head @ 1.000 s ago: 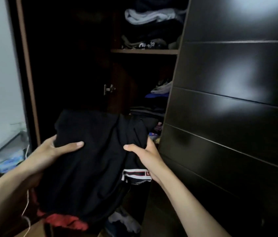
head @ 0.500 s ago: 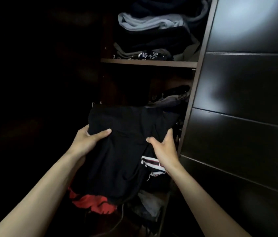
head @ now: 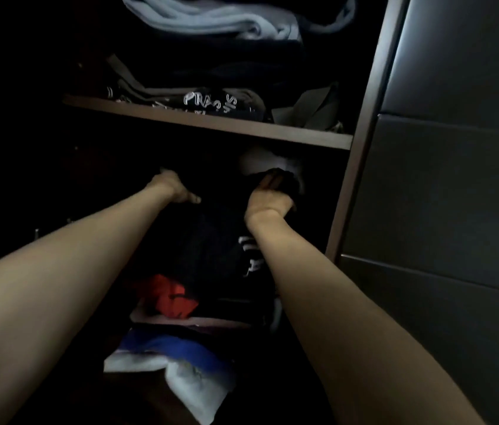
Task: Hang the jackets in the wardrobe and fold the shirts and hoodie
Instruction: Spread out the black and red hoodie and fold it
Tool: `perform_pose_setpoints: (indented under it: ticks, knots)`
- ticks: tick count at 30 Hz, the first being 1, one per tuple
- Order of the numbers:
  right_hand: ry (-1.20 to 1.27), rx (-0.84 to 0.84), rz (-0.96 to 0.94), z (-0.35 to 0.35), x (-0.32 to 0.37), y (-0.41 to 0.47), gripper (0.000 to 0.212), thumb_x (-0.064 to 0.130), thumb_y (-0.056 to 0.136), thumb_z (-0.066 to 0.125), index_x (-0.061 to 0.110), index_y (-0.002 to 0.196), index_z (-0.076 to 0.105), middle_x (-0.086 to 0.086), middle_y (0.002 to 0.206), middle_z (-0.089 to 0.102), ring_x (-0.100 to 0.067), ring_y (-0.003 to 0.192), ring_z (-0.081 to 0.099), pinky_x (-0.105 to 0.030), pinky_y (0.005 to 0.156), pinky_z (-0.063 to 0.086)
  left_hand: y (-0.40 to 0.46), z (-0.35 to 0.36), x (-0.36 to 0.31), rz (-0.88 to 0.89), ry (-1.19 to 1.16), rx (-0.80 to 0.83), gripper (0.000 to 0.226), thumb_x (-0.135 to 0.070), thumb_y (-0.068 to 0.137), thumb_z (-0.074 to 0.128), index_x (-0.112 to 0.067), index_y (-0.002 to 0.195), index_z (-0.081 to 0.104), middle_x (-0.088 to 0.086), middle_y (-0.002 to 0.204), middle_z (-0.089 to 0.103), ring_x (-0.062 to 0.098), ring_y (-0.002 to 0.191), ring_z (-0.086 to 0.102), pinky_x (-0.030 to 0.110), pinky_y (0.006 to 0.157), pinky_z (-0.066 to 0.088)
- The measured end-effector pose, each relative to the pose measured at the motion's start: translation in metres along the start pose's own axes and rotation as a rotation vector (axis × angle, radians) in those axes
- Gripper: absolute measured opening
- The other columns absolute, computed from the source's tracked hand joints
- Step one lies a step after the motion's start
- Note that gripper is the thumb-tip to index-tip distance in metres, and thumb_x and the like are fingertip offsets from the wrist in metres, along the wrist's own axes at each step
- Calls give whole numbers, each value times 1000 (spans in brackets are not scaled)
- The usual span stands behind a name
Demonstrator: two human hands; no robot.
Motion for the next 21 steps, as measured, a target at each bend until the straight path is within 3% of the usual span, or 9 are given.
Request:
perform_pose_setpoints:
  ticks: [1, 3, 7, 9, 12, 16, 19, 21]
  knots:
    - [-70, 31, 2, 16, -2, 3, 63, 17, 109, 32, 2, 160, -2, -18, 169, 2, -45, 152, 16, -62, 112, 32, -1, 14, 3, -5, 169, -53, 114, -50, 76, 82, -6, 158, 17, 19, 158, 32, 37, 142, 39, 45, 114, 36]
    - [-106, 110, -62, 62, 1, 0, 68, 31, 107, 42, 7, 161, 9, -17, 168, 9, -47, 150, 15, -61, 120, 18, -2, 42, 10, 82, 335, -111, 88, -47, 90, 70, -16, 157, 21, 16, 156, 33, 38, 140, 39, 52, 111, 36]
    - [67, 199, -223, 143, 15, -19, 64, 49, 102, 38, 17, 157, 29, -15, 164, 25, -41, 149, 23, -55, 122, 12, 8, 96, 35, 305, 292, 116, 52, -47, 100, 50, -28, 149, 45, 4, 159, 39, 27, 144, 39, 46, 116, 33]
    - [57, 205, -216, 164, 11, -23, 65, 53, 103, 30, 21, 160, 26, -12, 167, 21, -38, 152, 17, -55, 124, 4, -3, 130, 54, 335, 351, 247, 54, -50, 105, 35, -31, 156, 33, -2, 166, 26, 20, 152, 23, 42, 124, 17]
    - [12, 243, -213, 175, 7, -23, 66, 56, 103, 27, 25, 161, 23, -9, 169, 18, -36, 154, 14, -53, 125, 2, -21, 156, 74, 349, 417, 224, 56, -52, 107, 20, -36, 160, 15, -6, 169, 10, 16, 156, 6, 42, 125, -1]
    - [-84, 284, -260, 153, 13, -19, 67, 58, 103, 30, 24, 160, 24, -12, 166, 22, -39, 152, 17, -57, 123, 4, -17, 134, 69, 352, 404, 222, 57, -54, 105, 26, -34, 159, 23, -4, 167, 20, 17, 154, 16, 46, 125, 7]
    - [-63, 41, -301, 129, 18, -27, 64, 52, 104, 33, 21, 160, 26, -15, 163, 28, -38, 152, 17, -57, 124, 6, -29, 112, 72, 397, 285, -50, 52, -47, 106, 34, -27, 153, 39, 1, 160, 37, 20, 148, 33, 45, 122, 22]
    - [-10, 9, -329, 137, 13, -40, 61, 49, 105, 31, 23, 160, 25, -12, 165, 25, -36, 153, 16, -55, 124, 7, -39, 118, 84, 393, 289, -88, 52, -45, 107, 30, -27, 156, 33, 2, 164, 31, 20, 151, 26, 46, 123, 19]
Point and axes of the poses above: each hand's wrist, its own y-axis towards the middle knuckle, its own z-axis out of the palm, x = y × z, the point moved 5 cm from there along y, towards the middle knuckle
